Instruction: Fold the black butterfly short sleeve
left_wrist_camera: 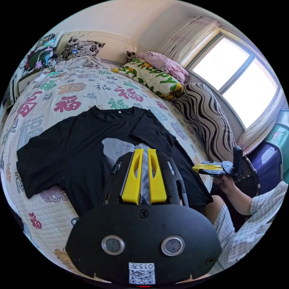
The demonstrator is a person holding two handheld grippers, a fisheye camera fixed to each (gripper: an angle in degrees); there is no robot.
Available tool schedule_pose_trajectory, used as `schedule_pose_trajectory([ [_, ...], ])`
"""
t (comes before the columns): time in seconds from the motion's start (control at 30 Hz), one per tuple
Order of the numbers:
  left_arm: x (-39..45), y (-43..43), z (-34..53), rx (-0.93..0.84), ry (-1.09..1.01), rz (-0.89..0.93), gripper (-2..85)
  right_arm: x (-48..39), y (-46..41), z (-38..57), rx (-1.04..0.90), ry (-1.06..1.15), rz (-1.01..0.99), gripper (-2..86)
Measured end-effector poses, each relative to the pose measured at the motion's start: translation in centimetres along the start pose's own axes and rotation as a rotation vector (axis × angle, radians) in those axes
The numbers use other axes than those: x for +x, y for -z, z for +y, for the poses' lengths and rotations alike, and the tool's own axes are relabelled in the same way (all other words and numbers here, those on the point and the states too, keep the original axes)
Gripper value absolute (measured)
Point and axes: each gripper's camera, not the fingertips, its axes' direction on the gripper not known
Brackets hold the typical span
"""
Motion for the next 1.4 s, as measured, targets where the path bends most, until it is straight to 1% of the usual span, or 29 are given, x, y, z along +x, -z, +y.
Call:
schedule_pose_trajectory([
  [0.27, 4.6, 7.0, -1.5, 0.021, -0.021, -0.021, 1.1, -0.9, 3.3, -2.7, 0.041, -0.051, 0.015, 0.2],
  [0.5, 6.9, 8.1, -1.5, -0.034, -0.053, -0.067, 3.4, -0.6, 2.2, -2.9, 0.049, -0.114, 0.083, 1.7],
  [0.63, 7.2, 5.6, -2.8, -0.127, -0.055, -0.091, 5.5, 0.8, -0.3, -3.5, 0.032, -0.167, 0.054, 4.4],
  [0.8, 8.1, 1.6, -6.5, -0.168, -0.074, -0.132, 5.7, 2.2, -3.3, -5.8, 0.042, -0.194, 0.082, 5.0],
  [1.0, 9.2, -6.9, -12.8, -0.296, -0.137, -0.201, 5.7, 4.4, -7.9, -10.7, 0.038, -0.247, 0.060, 5.1],
  [1.17, 9.8, -12.9, -15.5, -0.340, -0.157, -0.170, 2.3, 4.6, -13.1, -14.1, -0.050, -0.212, 0.093, 4.6],
  [1.2, 9.7, -13.4, -15.5, -0.350, -0.156, -0.182, 1.8, 4.5, -13.6, -14.3, -0.063, -0.205, 0.095, 4.4],
  [1.23, 9.3, -14.1, -15.4, -0.372, -0.148, -0.230, 0.7, 4.2, -14.3, -14.5, -0.061, -0.182, 0.099, 3.6],
  [1.3, 8.7, -14.4, -15.1, -0.380, -0.154, -0.233, -0.2, 3.9, -15.0, -14.8, -0.054, -0.155, 0.121, 1.4],
  [1.4, 7.7, -13.1, -14.5, -0.334, -0.129, -0.203, -0.7, 3.1, -16.1, -15.1, -0.053, -0.103, 0.163, -0.4],
])
